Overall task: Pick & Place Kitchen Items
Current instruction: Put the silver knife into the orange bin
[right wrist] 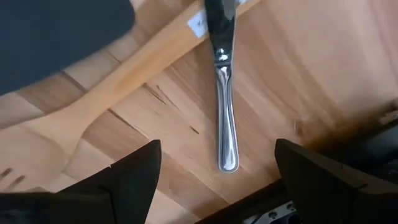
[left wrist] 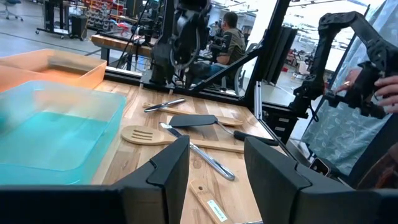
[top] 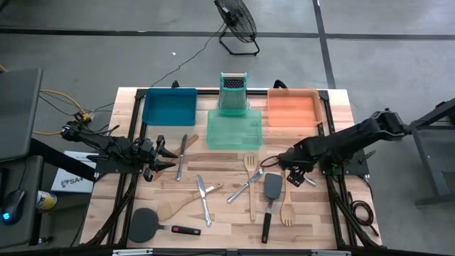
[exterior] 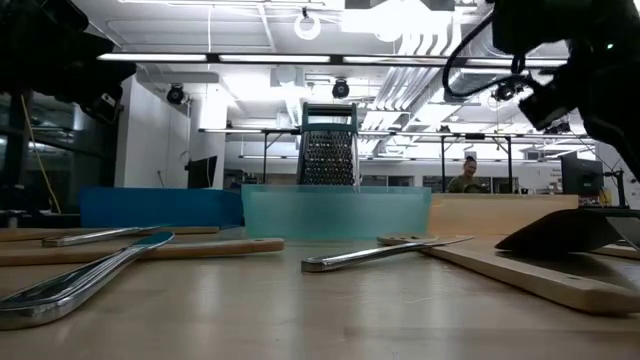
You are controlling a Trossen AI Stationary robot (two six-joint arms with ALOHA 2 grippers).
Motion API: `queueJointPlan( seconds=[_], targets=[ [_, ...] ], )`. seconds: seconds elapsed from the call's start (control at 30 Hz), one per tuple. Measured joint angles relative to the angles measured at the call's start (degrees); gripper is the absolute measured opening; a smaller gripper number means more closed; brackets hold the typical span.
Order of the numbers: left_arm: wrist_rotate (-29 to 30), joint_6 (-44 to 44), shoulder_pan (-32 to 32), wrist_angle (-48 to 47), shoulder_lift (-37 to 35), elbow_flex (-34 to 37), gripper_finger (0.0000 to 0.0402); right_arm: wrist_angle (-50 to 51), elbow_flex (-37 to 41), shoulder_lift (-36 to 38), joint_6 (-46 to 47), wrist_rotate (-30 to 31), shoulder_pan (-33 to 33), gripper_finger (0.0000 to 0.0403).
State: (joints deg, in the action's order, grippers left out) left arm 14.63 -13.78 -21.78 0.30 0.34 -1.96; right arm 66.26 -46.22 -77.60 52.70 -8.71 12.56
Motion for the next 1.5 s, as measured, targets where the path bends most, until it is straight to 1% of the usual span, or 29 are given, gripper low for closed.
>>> queueJointPlan(
  seconds=[0.1, 0.17, 0.3, 0.5, 0.63, 0.87, 1.03, 1.2, 1.3, 1.5],
  targets=[
    [0.0, 0.0, 0.0, 0.0, 0.0, 0.0, 0.0152, -0.2, 0.2, -3.0, -1.0, -0.1, 0.0, 0.0307],
    [0.0, 0.0, 0.0, 0.0, 0.0, 0.0, 0.0152, -0.9, 0.5, -4.7, -2.8, 1.1, 0.0, 0.0307],
    [0.0, 0.0, 0.0, 0.0, 0.0, 0.0, 0.0152, -4.0, 1.5, -7.6, -4.6, 1.8, -0.5, 0.0307],
    [0.0, 0.0, 0.0, 0.0, 0.0, 0.0, 0.0152, -8.8, 3.5, -10.1, -5.0, 6.1, -1.9, 0.0307],
    [0.0, 0.0, 0.0, 0.0, 0.0, 0.0, 0.0152, -9.8, 4.5, -10.1, -6.8, 6.3, -2.6, 0.0307],
    [0.0, 0.0, 0.0, 0.0, 0.0, 0.0, 0.0152, -14.6, 6.9, -9.9, -13.6, 5.2, -2.7, 0.0307],
    [0.0, 0.0, 0.0, 0.0, 0.0, 0.0, 0.0152, -15.2, 7.1, -9.9, -15.2, 6.2, -2.9, 0.0307],
    [0.0, 0.0, 0.0, 0.0, 0.0, 0.0, 0.0152, -17.7, 8.3, -9.9, -15.3, 3.2, -3.8, 0.0305],
    [0.0, 0.0, 0.0, 0.0, 0.0, 0.0, 0.0152, -18.5, 8.6, -9.9, -15.3, 2.7, -4.0, 0.029],
    [0.0, 0.0, 0.0, 0.0, 0.0, 0.0, 0.0152, -18.9, 8.6, -9.9, -14.7, 2.2, -4.1, 0.0229]
  ],
)
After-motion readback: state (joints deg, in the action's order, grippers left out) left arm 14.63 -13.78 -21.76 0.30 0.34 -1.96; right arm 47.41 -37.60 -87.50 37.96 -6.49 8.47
